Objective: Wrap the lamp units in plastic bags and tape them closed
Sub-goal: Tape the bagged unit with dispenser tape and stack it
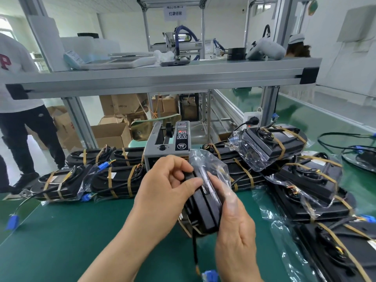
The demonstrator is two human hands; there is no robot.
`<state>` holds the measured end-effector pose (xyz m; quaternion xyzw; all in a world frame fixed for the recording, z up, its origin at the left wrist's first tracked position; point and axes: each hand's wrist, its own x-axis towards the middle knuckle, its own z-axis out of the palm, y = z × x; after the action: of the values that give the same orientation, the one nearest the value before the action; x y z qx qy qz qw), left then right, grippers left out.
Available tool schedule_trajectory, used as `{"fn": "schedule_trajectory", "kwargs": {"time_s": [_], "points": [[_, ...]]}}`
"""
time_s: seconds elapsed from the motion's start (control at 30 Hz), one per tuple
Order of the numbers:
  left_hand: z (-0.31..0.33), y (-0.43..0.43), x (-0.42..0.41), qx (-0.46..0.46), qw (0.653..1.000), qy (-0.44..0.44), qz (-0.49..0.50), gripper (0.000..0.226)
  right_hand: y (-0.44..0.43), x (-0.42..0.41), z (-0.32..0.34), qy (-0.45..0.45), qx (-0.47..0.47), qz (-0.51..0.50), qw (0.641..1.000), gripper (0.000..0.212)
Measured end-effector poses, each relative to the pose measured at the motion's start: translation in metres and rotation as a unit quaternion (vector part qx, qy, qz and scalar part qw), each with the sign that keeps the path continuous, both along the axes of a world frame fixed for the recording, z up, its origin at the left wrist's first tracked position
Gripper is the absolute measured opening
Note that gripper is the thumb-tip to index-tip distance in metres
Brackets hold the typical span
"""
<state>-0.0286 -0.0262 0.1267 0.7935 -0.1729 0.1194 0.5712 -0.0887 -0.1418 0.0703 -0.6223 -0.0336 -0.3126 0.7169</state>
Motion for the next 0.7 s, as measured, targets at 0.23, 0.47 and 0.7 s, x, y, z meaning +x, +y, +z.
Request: {"fn": "schedule_trajectory", "kwargs": {"time_s": [0.23,0.47,0.7], "points": [[-0.026,0.013,-0.011,0.03,0.999,-0.016,0.004,0.031,0.001,-0.009,-0.034,0.002,-0.013,0.059,0.998,0.045],[-0.047,0.019,-0.045,0.053,0.986,-0.155,-0.012,0.027,-0.011,-0.048,-0.031,0.045,-0.109,0.043,0.992,0.082],[-0.074,0.016,-0.062,0.1,0.957,-0.268,-0.048,0.016,-0.009,-0.045,-0.02,0.053,-0.189,-0.072,0.978,0.056]]}}
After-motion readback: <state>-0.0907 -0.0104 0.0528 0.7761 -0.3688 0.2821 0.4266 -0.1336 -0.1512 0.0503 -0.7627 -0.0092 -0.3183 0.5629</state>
